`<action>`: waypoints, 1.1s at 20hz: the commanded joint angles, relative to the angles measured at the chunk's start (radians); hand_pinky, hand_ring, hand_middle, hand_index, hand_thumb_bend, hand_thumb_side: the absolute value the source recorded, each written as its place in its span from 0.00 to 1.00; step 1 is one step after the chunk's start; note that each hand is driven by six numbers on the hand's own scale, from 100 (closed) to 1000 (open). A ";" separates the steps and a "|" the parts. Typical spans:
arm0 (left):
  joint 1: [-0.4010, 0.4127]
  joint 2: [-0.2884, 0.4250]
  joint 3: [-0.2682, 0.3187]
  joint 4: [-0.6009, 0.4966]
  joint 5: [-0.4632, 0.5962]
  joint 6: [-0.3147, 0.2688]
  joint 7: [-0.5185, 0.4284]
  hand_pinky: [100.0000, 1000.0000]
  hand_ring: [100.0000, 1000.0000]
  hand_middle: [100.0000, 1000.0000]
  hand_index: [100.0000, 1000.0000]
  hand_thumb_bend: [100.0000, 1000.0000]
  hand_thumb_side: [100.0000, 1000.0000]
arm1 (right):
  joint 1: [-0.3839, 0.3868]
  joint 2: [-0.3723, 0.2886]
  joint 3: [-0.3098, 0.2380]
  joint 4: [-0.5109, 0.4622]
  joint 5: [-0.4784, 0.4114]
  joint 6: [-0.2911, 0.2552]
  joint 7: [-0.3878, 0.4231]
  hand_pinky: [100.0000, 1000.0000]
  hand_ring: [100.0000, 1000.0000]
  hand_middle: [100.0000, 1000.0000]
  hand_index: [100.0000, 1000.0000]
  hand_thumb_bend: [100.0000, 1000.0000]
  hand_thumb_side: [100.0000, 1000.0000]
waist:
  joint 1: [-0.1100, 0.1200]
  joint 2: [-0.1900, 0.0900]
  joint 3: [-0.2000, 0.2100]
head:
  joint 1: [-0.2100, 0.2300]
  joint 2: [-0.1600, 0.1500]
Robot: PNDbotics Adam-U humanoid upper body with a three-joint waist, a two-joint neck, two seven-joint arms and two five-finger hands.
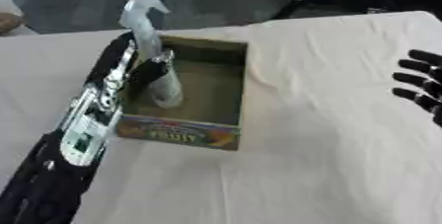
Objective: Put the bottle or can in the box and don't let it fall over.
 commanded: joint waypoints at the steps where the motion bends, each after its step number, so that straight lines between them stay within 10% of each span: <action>1: 0.003 0.041 0.014 -0.066 -0.005 0.021 -0.018 1.00 0.84 0.77 0.99 0.00 0.72 | -0.012 -0.036 -0.014 -0.023 0.014 -0.096 0.040 0.81 0.83 0.78 0.81 0.00 0.41 | -0.005 -0.030 0.004 | -0.008 -0.001; 5: 0.024 0.051 0.016 -0.109 0.008 0.041 -0.025 1.00 0.84 0.78 1.00 0.00 0.73 | -0.007 -0.035 -0.014 -0.023 0.026 -0.162 0.106 0.81 0.83 0.78 0.81 0.00 0.41 | -0.010 -0.032 0.006 | -0.010 -0.004; 8: 0.031 0.045 0.014 -0.086 0.045 0.054 -0.045 1.00 0.84 0.76 1.00 0.00 0.27 | -0.007 -0.034 -0.016 -0.023 0.025 -0.165 0.111 0.81 0.83 0.78 0.81 0.00 0.41 | -0.014 -0.033 0.006 | -0.006 -0.008; 10: 0.032 0.038 0.015 -0.041 0.078 0.075 -0.057 1.00 0.83 0.75 1.00 0.00 0.19 | -0.009 -0.032 -0.015 -0.023 0.024 -0.166 0.114 0.81 0.83 0.78 0.81 0.00 0.41 | -0.016 -0.034 0.004 | -0.006 -0.016; 18: 0.073 0.069 0.038 -0.134 0.063 0.084 -0.002 1.00 0.83 0.76 1.00 0.00 0.24 | -0.001 -0.032 -0.019 -0.023 0.031 -0.165 0.110 0.81 0.83 0.78 0.81 0.00 0.42 | -0.009 -0.029 0.006 | -0.011 -0.009; 20: 0.102 0.091 0.044 -0.204 0.056 0.069 -0.001 1.00 0.82 0.75 1.00 0.00 0.55 | 0.001 -0.032 -0.019 -0.023 0.031 -0.165 0.111 0.81 0.83 0.78 0.81 0.00 0.41 | -0.008 -0.029 0.007 | -0.009 -0.008; 21: 0.126 0.104 0.048 -0.240 0.065 0.057 -0.004 1.00 0.82 0.74 0.99 0.00 0.58 | 0.004 -0.032 -0.020 -0.023 0.030 -0.167 0.112 0.81 0.83 0.78 0.81 0.00 0.48 | -0.006 -0.029 0.009 | -0.013 -0.004; 22: 0.150 0.115 0.056 -0.275 0.085 0.046 -0.009 1.00 0.82 0.74 0.99 0.00 0.58 | 0.013 -0.033 -0.027 -0.013 0.029 -0.153 0.088 0.81 0.83 0.78 0.81 0.00 1.00 | -0.004 -0.028 0.011 | -0.018 0.003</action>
